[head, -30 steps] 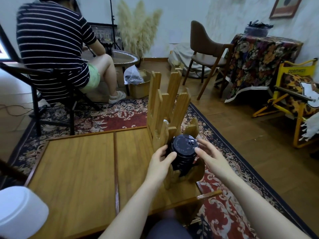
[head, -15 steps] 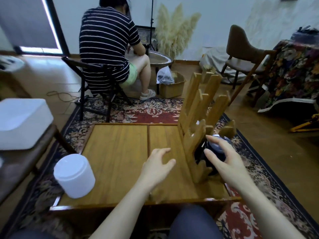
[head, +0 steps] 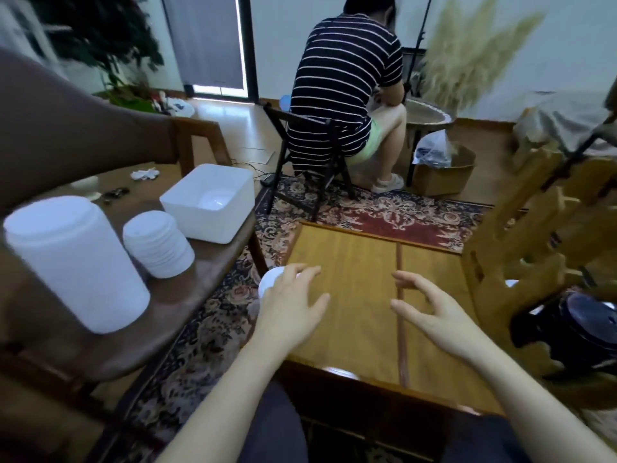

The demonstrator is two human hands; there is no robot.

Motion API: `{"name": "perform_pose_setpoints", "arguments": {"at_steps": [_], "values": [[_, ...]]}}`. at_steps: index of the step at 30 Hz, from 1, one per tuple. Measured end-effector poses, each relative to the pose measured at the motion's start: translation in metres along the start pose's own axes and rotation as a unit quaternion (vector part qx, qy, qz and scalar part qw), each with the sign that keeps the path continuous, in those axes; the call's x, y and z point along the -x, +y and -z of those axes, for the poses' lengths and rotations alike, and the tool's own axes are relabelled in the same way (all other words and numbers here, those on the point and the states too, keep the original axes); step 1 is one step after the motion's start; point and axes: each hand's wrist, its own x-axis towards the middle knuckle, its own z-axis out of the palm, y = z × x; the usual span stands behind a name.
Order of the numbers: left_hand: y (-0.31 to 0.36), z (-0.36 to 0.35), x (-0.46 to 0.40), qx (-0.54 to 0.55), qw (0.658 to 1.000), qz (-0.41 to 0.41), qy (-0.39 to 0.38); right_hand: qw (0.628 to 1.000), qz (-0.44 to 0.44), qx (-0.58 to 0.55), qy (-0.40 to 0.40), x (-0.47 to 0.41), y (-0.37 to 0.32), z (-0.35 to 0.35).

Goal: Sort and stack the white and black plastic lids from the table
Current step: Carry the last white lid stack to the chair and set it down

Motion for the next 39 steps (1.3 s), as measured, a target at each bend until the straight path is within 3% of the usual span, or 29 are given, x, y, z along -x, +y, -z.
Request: {"name": "perform_pose_setpoints", "arguments": {"at_steps": [7,11,17,23,30,34,37,39], "values": [[-0.055,0.026,-0.002,0.048,0.997,0.059,0.02,0.997,-0.001,-0.004,-0.074,-0.025,-0.022,-0.049],[-0.08,0.021,-0.009,0.149,0.983,0.102,0.021,0.995,-0.022,-0.044,-0.088,-0.04,-0.029,-0.075],[-0.108,-0.002,-0.028,0.419,0.883,0.21,-0.025,0.973,-0.127,-0.157,-0.108,-0.059,-0.042,-0.11],[-0.118,-0.02,-0.036,0.48,0.846,0.202,-0.108,0.925,-0.236,-0.253,-0.157,-0.072,-0.05,-0.144],[-0.118,-0.037,-0.047,0.485,0.855,0.146,-0.11,0.917,-0.247,-0.291,-0.118,-0.075,-0.032,-0.144],[-0.111,-0.049,-0.046,0.396,0.91,0.073,-0.097,0.918,-0.255,-0.261,-0.152,-0.079,-0.03,-0.13],[-0.114,-0.047,-0.046,0.362,0.925,0.067,-0.097,0.95,-0.21,-0.177,-0.147,-0.091,-0.039,-0.117],[-0.115,-0.034,-0.046,0.311,0.942,0.035,-0.12,0.981,-0.125,-0.116,-0.096,-0.105,-0.057,-0.106]]}}
